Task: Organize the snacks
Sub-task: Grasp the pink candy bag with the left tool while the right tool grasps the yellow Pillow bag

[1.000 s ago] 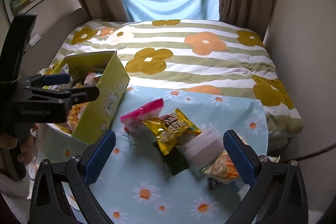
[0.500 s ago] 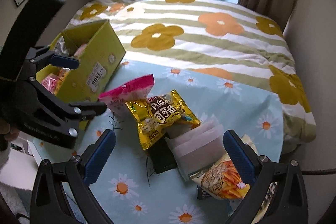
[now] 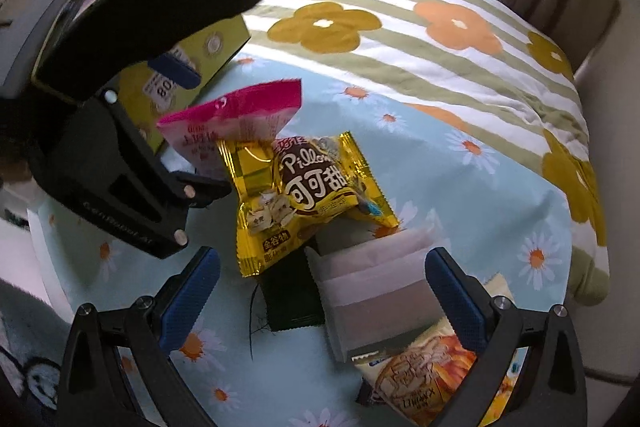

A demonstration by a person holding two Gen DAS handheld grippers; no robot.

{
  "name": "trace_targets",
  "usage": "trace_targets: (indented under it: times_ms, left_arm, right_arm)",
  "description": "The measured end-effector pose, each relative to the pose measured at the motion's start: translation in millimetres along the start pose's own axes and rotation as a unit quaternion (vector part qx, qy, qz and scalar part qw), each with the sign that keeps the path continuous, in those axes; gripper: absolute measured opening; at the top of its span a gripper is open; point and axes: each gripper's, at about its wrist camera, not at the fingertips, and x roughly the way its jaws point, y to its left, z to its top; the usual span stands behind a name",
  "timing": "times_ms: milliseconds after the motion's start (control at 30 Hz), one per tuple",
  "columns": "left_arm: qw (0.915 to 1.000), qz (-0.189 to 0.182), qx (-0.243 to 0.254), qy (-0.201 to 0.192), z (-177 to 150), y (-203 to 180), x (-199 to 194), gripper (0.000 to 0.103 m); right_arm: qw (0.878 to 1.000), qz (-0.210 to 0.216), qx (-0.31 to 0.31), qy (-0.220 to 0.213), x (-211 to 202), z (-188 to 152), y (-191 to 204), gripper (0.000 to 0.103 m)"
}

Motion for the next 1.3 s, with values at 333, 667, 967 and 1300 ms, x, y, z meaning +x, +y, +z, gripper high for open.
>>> trace_targets:
  times_ms: [333,667,967,1300]
  left_arm:
    - [0.9997,-0.023,0.004,0.007,9.5,4.4,18.5,0.067]
    - [0.9992,-0.034,-0.018,-0.011,5.8,13.9,21.0,0.052]
    - [0.9977,-0.043,-0.049,-0.019,-2.7,22.9,22.1,0.051]
    - [0.9955,-0.046,-0.071,-0.043,-13.6,26.7,8.4,0.044]
  right_arm:
    - [0.998,-0.015,-0.053,0.011,21.6,8.1,9.8,0.102]
    - [0.996,-0.024,-0.080,0.022,45.4,21.1,17.2,0.102]
    - [0.995,-0.028,-0.089,0.024,61.3,26.7,20.5,0.084]
    - [0.999,-0.016,-0.044,-0.002,48.2,26.8,10.7,0.067]
